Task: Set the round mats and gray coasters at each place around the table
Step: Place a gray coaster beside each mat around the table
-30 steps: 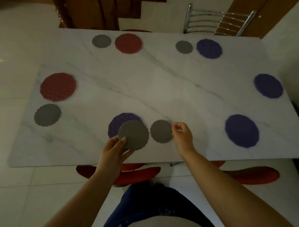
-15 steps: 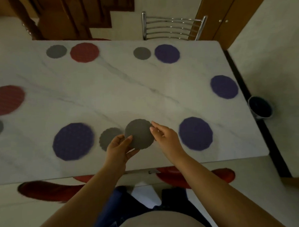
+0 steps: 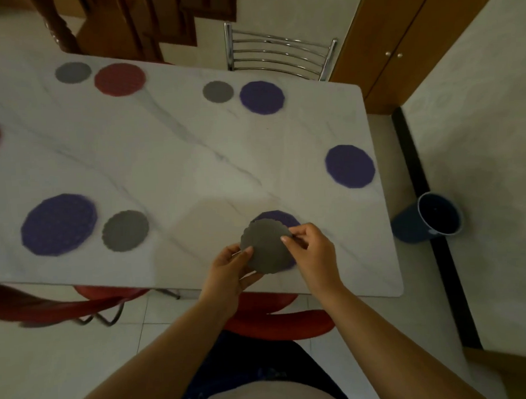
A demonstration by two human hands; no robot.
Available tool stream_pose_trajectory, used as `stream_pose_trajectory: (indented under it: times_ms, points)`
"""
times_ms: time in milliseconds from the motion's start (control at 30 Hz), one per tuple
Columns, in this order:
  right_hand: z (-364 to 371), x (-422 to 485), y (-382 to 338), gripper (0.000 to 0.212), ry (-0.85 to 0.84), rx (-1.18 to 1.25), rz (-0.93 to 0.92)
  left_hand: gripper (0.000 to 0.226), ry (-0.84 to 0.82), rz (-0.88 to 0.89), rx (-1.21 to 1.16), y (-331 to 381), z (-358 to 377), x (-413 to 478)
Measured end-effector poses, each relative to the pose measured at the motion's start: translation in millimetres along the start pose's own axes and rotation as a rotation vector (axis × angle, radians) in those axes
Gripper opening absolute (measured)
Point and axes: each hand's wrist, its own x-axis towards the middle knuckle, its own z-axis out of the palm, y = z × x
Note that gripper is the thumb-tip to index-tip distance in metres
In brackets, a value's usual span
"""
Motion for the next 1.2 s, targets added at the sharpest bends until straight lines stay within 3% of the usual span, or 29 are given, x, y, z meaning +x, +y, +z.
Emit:
stream_pose_trajectory:
  times_ms: [200, 367, 600, 800, 933, 1200]
  points:
    - [-16.0, 3.9, 17.0, 0.009, 0.012, 0.183, 0.249, 0.010, -0.014, 0.007, -0.005, 2.8, 1.7, 4.6]
    - [-50.2, 16.6, 44.4, 0.015, 0.183, 0.451, 0.491, 0.014, -0.030, 0.032, -0.003, 12.1, 0.2, 15.7]
    - [-71.1, 24.2, 94.8, 0.022, 0.353, 0.443, 0.712, 0.012, -0.012, 0.047, -0.015, 19.5, -4.3, 27.9]
    - [-63.9, 20.3, 114.5, 0.024, 0.316, 0.212, 0.747, 0.011, -0.006, 0.029, -0.003, 17.7, -8.9, 28.7]
    - [-60.9, 20.0, 111.7, 0.030, 0.259, -0.165, 0.650, 0.011, -0.003, 0.024, 0.013, 16.4, -11.9, 28.3]
    - [-60.5, 15.7, 104.3, 0.034, 0.264, -0.288, 0.614, 0.010, -0.019, 0.003, 0.045, 16.9, -12.9, 28.1]
